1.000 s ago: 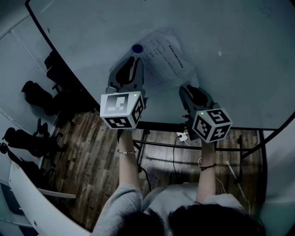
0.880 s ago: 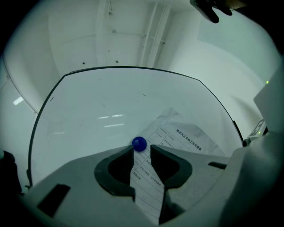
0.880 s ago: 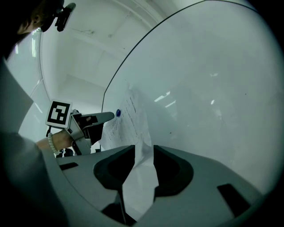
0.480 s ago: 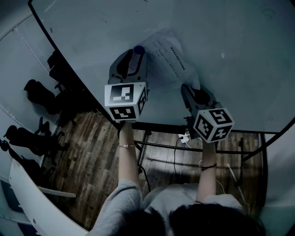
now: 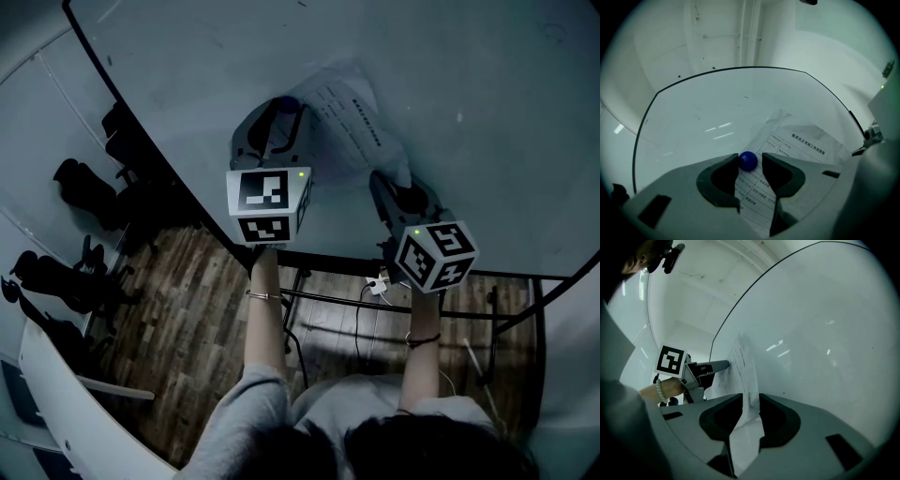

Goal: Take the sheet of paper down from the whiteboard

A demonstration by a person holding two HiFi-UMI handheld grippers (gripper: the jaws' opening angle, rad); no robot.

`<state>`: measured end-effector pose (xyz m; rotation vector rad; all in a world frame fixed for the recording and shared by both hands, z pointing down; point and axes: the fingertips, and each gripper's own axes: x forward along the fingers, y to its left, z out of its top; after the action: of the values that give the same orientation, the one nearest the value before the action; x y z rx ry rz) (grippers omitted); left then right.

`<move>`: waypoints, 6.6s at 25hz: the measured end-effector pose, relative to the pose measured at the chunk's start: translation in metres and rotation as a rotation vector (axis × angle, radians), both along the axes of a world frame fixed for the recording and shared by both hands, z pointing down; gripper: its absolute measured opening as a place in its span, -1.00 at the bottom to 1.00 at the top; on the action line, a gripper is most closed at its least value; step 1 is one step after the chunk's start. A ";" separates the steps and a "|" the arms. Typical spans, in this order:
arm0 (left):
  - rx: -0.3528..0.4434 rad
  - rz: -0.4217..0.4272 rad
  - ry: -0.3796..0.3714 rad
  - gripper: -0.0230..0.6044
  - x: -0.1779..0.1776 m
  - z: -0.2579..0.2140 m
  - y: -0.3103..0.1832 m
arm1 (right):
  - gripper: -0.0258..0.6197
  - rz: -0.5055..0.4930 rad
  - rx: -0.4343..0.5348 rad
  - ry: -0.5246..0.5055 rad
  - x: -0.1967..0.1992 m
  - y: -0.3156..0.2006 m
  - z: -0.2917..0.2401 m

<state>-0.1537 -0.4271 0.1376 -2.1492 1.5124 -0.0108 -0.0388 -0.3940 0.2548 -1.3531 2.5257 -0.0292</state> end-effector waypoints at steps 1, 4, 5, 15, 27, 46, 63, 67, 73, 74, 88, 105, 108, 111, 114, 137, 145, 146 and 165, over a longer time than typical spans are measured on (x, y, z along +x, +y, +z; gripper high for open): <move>0.003 -0.001 0.006 -0.48 -0.001 0.000 0.000 | -0.59 -0.002 0.004 -0.001 0.000 0.000 -0.001; 0.015 -0.013 0.016 -0.48 -0.005 -0.002 0.000 | -0.76 -0.003 0.024 0.003 -0.001 0.000 -0.004; 0.018 -0.018 0.012 -0.48 -0.006 -0.002 0.000 | -0.81 -0.004 0.032 0.005 -0.001 0.001 -0.005; 0.017 -0.039 0.017 -0.52 -0.012 -0.001 -0.002 | -0.92 -0.010 0.048 0.028 -0.005 0.000 -0.007; 0.020 -0.041 0.021 -0.52 -0.011 -0.006 -0.003 | -0.92 -0.026 -0.004 0.021 -0.008 -0.003 0.002; 0.013 -0.037 0.053 -0.52 -0.014 -0.005 -0.003 | -0.92 -0.030 -0.050 -0.009 -0.006 -0.004 0.013; 0.009 -0.039 0.076 -0.52 -0.011 -0.003 -0.003 | -0.92 -0.001 -0.131 -0.048 0.006 -0.013 0.032; 0.009 -0.040 0.083 -0.52 -0.010 -0.003 -0.004 | -0.92 0.006 -0.142 -0.050 0.012 -0.014 0.037; 0.004 -0.034 0.105 -0.52 -0.010 -0.003 -0.004 | -0.92 0.003 -0.135 -0.068 0.015 -0.013 0.037; 0.001 -0.030 0.108 -0.52 -0.010 -0.003 -0.004 | -0.92 0.004 -0.136 -0.073 0.017 -0.013 0.037; 0.013 0.024 0.133 -0.51 -0.010 -0.002 -0.002 | -0.92 -0.015 -0.134 -0.069 0.020 -0.012 0.037; -0.022 0.015 0.182 -0.52 -0.028 0.018 0.023 | -0.92 -0.027 -0.123 -0.037 0.023 -0.007 0.042; -0.051 0.009 0.187 -0.55 -0.032 0.026 0.028 | -0.92 -0.026 -0.128 -0.032 0.025 -0.005 0.045; -0.083 -0.003 0.194 -0.66 -0.038 0.034 0.033 | -0.92 -0.026 -0.132 -0.026 0.025 -0.004 0.048; -0.118 -0.014 0.202 -0.79 -0.044 0.043 0.038 | -0.92 -0.029 -0.134 -0.012 0.024 -0.003 0.050; -0.362 -0.103 0.366 -0.91 -0.084 0.152 0.089 | -0.92 -0.183 -0.144 0.153 -0.009 0.019 0.073; -0.441 -0.112 0.408 -0.91 -0.086 0.190 0.107 | -0.92 -0.246 -0.134 0.196 -0.025 0.027 0.078; -0.448 -0.111 0.413 -0.91 -0.085 0.194 0.109 | -0.92 -0.253 -0.133 0.203 -0.026 0.027 0.078; -0.471 -0.124 0.446 -0.91 -0.082 0.223 0.133 | -0.92 -0.323 -0.081 0.268 -0.052 0.041 0.076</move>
<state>-0.2354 -0.2937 0.3611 -2.5379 2.0632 0.0828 -0.0904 -0.3526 0.3306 -1.0194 2.9754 -0.0152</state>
